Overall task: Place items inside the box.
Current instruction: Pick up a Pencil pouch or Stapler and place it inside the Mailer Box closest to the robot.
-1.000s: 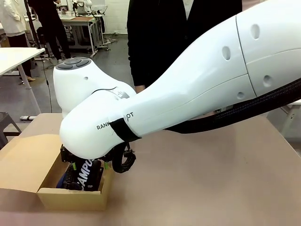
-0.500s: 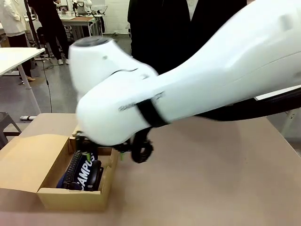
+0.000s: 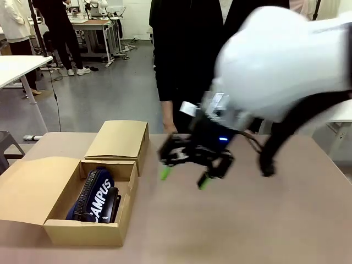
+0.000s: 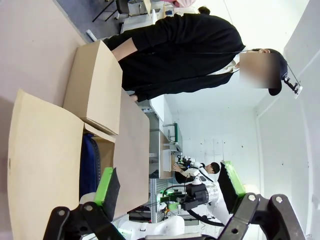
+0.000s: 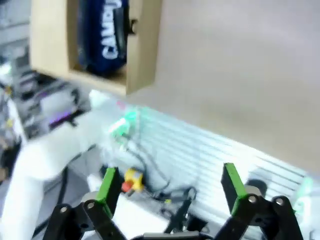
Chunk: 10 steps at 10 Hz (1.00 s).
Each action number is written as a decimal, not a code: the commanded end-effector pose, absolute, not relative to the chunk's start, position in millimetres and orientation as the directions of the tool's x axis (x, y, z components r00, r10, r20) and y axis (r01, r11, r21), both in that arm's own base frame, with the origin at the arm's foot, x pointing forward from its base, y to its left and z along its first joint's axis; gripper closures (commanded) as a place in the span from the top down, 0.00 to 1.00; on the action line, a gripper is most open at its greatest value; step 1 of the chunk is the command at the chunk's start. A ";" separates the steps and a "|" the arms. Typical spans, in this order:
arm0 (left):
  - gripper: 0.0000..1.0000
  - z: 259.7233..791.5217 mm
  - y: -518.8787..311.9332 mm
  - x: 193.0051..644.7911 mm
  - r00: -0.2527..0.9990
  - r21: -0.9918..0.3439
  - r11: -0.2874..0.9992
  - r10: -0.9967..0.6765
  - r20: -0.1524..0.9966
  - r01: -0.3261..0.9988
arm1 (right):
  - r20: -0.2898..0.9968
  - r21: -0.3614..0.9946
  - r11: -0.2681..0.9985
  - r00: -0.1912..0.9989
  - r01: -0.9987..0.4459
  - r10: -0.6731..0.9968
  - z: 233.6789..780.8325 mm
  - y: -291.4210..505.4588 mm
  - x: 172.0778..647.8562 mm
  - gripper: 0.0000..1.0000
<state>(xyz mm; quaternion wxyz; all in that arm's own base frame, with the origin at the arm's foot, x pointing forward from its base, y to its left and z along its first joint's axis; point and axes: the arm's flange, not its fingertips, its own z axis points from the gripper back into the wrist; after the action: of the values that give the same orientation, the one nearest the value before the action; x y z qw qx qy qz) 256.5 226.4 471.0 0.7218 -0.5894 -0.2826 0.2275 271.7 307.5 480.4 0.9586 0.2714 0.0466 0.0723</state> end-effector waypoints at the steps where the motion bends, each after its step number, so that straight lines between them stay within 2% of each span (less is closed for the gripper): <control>1: 1.00 470.1 225.1 255.9 0.734 -0.980 0.195 0.662 0.154 0.030 | -0.098 0.662 0.748 0.982 -0.054 0.158 461.4 212.0 253.1 1.00; 2: 1.00 470.1 225.1 255.9 0.734 -0.980 0.195 0.662 0.154 0.030 | -0.210 0.591 0.794 0.978 0.144 -0.021 456.5 209.3 248.6 1.00; 3: 1.00 470.1 225.1 255.9 0.734 -0.980 0.195 0.662 0.154 0.030 | -0.072 0.617 0.782 0.983 -0.090 0.170 473.0 258.5 262.0 1.00; 4: 1.00 470.1 225.1 255.9 0.734 -0.980 0.195 0.662 0.154 0.030 | -0.072 0.617 0.782 0.983 -0.090 0.170 473.0 258.5 262.0 1.00; 5: 1.00 470.1 225.1 255.9 0.734 -0.980 0.195 0.662 0.154 0.030 | -0.123 0.632 0.775 0.986 -0.008 0.110 457.1 214.4 251.0 1.00; 6: 1.00 470.1 225.1 255.9 0.734 -0.980 0.195 0.662 0.154 0.030 | -0.118 0.599 0.784 0.950 -0.163 0.289 453.9 241.9 245.0 1.00; 7: 1.00 470.1 225.1 255.9 0.734 -0.980 0.195 0.662 0.154 0.030 | -0.048 0.672 0.737 0.990 -0.066 0.132 465.7 207.5 273.8 1.00; 8: 1.00 470.1 225.1 255.9 0.734 -0.980 0.195 0.662 0.154 0.030 | -0.026 0.727 0.686 0.998 -0.014 0.049 476.0 162.7 293.5 1.00; 9: 1.00 470.1 225.1 255.9 0.734 -0.980 0.195 0.662 0.154 0.030 | -0.041 0.761 0.647 0.999 0.050 -0.029 481.4 120.2 301.1 1.00; 10: 1.00 470.1 225.1 255.9 0.734 -0.980 0.195 0.662 0.154 0.030 | -0.045 0.824 0.556 0.990 0.111 -0.131 481.0 69.7 303.3 1.00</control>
<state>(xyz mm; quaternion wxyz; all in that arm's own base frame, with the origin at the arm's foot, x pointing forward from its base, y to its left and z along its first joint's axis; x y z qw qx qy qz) 256.6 226.7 470.4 0.7219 -0.5893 -0.2821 0.2282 306.9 110.6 487.5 0.9110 0.4098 0.0111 -0.0457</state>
